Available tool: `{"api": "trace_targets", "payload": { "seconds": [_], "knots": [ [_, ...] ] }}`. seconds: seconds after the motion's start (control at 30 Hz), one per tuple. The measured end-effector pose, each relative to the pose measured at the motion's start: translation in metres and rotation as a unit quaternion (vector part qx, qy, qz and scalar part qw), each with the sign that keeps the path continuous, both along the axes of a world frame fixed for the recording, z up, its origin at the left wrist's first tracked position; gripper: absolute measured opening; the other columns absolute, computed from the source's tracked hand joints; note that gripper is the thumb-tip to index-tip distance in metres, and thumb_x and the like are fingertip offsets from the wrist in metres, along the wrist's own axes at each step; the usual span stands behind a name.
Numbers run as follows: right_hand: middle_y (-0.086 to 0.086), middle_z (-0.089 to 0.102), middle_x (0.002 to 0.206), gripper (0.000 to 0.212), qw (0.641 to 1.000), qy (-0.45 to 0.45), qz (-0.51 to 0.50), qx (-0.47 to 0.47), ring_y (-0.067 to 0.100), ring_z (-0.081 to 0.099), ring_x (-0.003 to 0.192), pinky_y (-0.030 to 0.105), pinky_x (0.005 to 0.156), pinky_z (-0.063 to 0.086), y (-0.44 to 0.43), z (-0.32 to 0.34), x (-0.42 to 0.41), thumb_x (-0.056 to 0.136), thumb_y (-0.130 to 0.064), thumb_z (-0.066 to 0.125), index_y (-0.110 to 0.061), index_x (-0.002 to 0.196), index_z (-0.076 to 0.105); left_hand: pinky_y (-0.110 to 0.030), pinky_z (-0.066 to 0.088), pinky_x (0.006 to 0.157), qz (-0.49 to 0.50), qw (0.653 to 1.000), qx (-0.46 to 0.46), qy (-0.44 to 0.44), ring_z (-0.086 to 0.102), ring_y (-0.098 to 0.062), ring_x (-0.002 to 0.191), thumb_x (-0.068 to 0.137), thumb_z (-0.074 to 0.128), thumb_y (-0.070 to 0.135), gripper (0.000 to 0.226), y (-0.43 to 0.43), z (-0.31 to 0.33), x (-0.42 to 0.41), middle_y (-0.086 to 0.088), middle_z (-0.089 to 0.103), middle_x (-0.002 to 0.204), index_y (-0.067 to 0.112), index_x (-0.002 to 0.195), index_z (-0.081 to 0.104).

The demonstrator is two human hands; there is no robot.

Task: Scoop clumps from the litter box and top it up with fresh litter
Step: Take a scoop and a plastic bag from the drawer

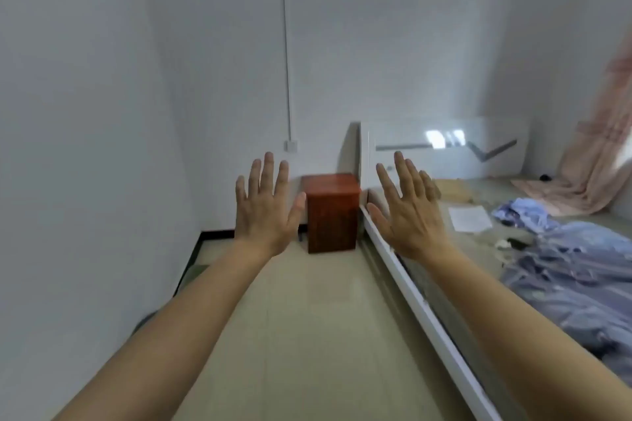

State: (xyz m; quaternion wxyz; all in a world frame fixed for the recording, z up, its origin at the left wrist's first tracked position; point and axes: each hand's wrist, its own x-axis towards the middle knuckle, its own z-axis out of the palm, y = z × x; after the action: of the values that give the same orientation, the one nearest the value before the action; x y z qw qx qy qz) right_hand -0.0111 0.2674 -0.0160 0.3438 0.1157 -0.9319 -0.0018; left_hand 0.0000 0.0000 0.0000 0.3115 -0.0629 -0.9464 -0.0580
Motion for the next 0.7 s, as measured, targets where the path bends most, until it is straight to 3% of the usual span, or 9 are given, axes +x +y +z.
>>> {"api": "trace_targets", "payload": {
  "seconds": [0.1,0.3,0.53,0.7],
  "knots": [
    [0.011,-0.01,0.165,0.075,0.997,-0.056,-0.04,0.031,0.031,-0.001,0.152,0.048,0.122,0.001,0.011,-0.038,-0.019,0.097,-0.062,0.023,-0.022,0.159,0.008,-0.053,0.007,0.119,0.017,0.998,-0.017,-0.061,-0.001,-0.028,0.15,0.095,0.01,0.058,0.073,-0.001,-0.035,-0.022,-0.01,-0.005,0.163,0.017,0.155,0.008],
    [0.012,-0.003,0.165,0.071,0.997,-0.057,-0.053,-0.007,0.031,0.003,0.152,0.047,0.121,0.005,0.057,-0.057,-0.1,0.099,-0.058,0.029,-0.022,0.157,0.012,-0.051,0.009,0.118,0.015,0.998,0.002,-0.058,0.002,-0.028,0.15,0.097,0.015,0.055,0.071,0.017,-0.059,-0.109,-0.01,0.0,0.163,0.015,0.155,0.012],
    [0.012,-0.005,0.165,0.071,0.994,-0.094,-0.054,-0.017,0.03,0.001,0.152,0.048,0.122,0.004,0.124,-0.089,-0.251,0.099,-0.058,0.025,-0.022,0.158,0.008,-0.05,0.008,0.119,0.024,0.996,0.019,-0.089,0.0,-0.027,0.15,0.1,0.02,0.052,0.067,0.091,-0.077,-0.259,-0.009,-0.003,0.163,0.017,0.156,0.008],
    [0.012,-0.006,0.165,0.071,0.993,-0.109,-0.04,-0.005,0.029,-0.001,0.152,0.046,0.122,0.003,0.165,-0.077,-0.368,0.099,-0.058,0.021,-0.021,0.158,0.006,-0.051,0.01,0.12,0.036,0.99,0.03,-0.135,-0.002,-0.027,0.15,0.1,0.017,0.054,0.068,0.136,-0.067,-0.37,-0.009,-0.007,0.163,0.017,0.156,0.005]
  ]
}}
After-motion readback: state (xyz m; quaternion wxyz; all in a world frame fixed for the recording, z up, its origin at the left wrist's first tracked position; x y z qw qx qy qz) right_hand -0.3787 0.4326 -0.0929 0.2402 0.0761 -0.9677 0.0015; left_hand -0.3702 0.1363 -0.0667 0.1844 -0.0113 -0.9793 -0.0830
